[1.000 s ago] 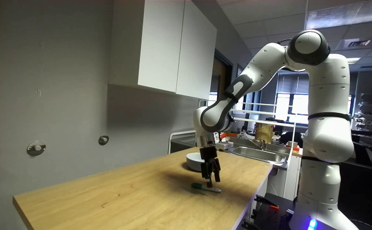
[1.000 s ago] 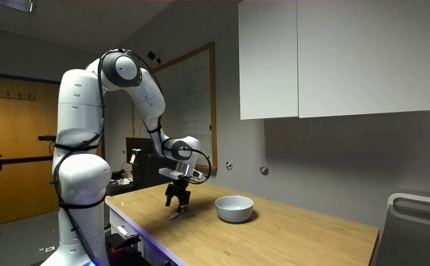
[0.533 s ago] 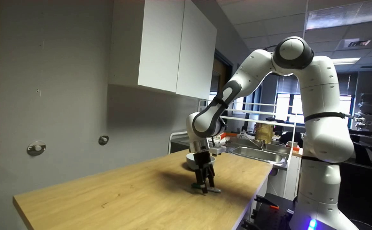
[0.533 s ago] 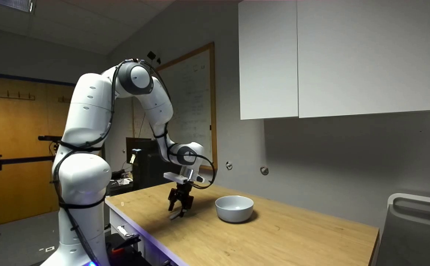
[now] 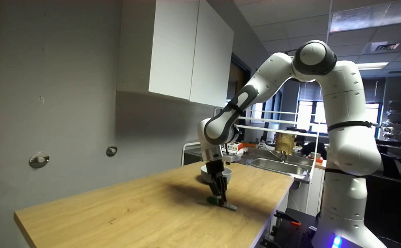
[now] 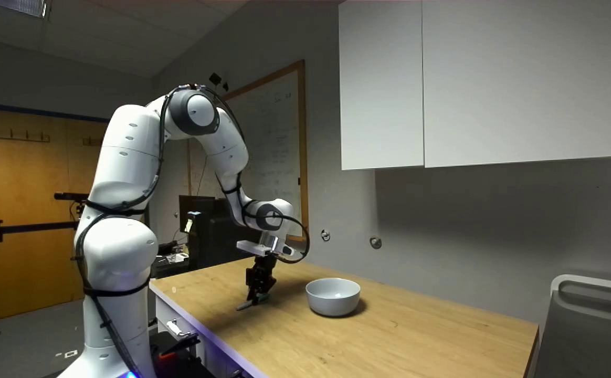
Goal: Put the pen in the grey bowl
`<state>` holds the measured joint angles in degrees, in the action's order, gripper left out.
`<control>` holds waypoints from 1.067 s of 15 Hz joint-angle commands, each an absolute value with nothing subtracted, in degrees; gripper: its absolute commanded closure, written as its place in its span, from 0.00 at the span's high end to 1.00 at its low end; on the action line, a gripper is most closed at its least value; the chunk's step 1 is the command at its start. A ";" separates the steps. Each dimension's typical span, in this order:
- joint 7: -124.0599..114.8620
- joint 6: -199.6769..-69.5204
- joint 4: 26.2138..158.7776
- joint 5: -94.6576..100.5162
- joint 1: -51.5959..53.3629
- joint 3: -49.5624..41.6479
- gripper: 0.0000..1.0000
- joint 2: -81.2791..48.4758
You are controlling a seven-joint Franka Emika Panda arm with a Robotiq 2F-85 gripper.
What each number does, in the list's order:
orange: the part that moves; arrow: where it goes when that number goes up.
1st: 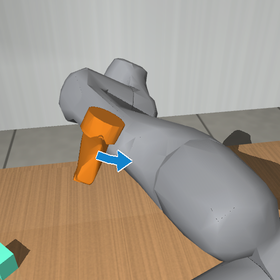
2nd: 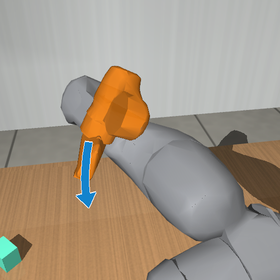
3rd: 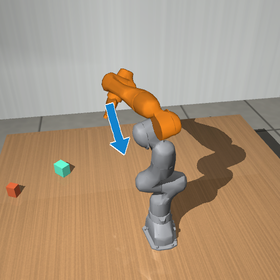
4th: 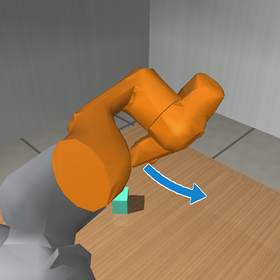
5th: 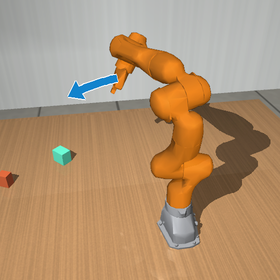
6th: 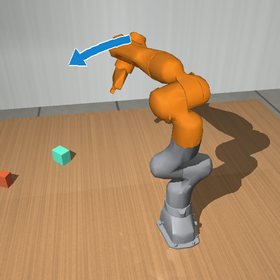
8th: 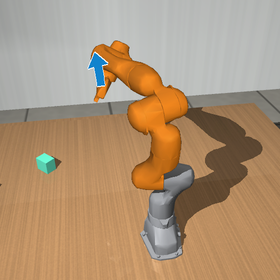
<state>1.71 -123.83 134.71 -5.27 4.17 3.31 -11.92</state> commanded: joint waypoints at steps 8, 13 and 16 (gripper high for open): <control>-3.70 -120.32 130.21 -1.65 6.14 4.73 0.08 0.58; -9.42 -121.99 123.13 5.03 5.68 5.31 0.08 6.63; -11.39 -124.16 119.49 6.17 3.61 4.14 0.08 7.83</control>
